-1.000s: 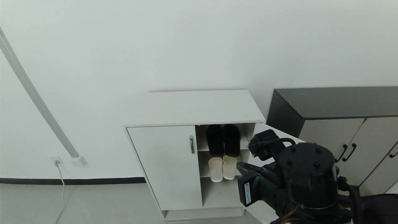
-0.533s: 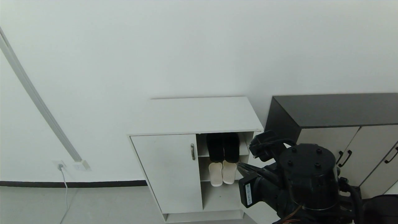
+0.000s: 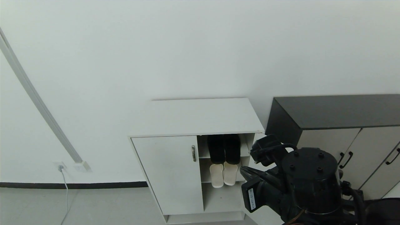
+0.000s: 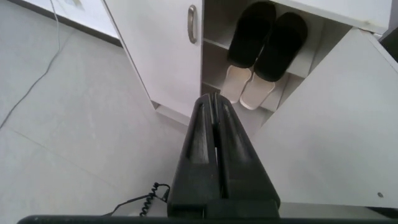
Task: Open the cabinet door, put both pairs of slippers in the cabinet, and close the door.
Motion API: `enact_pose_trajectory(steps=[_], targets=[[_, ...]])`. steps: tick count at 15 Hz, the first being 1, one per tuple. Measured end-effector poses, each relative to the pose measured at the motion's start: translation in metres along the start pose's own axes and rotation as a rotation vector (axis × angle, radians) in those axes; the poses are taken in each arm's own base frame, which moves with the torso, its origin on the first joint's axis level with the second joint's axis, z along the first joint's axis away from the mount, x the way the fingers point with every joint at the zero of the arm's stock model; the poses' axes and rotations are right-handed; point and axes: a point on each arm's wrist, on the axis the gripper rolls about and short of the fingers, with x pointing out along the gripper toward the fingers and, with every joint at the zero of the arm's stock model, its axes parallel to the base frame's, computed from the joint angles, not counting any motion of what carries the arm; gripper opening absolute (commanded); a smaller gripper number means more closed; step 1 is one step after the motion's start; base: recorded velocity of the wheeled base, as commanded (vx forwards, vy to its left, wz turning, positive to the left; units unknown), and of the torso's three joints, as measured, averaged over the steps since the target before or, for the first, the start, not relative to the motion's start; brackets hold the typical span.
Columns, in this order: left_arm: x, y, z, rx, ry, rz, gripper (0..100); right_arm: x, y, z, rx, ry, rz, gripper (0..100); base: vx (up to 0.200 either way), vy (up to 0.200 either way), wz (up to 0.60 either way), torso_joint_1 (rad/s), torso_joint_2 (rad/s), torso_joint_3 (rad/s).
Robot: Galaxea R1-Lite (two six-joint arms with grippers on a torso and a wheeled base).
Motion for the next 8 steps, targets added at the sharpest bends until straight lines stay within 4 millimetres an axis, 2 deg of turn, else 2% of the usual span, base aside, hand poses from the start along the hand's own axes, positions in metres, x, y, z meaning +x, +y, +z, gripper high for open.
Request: enact_pose_trajectory(steps=[4,8], targets=[[0.0000,0.0000,0.0000,0.000,0.000,-0.001,0,0.0002,-0.0008,-0.0011,-0.003,0.003,-0.004,0,0.000,0.000,-0.60,0.004,0.00,-0.001],[0.0000,0.0000,0.0000,0.000,0.000,0.001,0,0.0026,-0.0032,0.0013,0.010,-0.013,-0.014,0,0.000,0.000,0.00,0.000,0.00,0.000]])
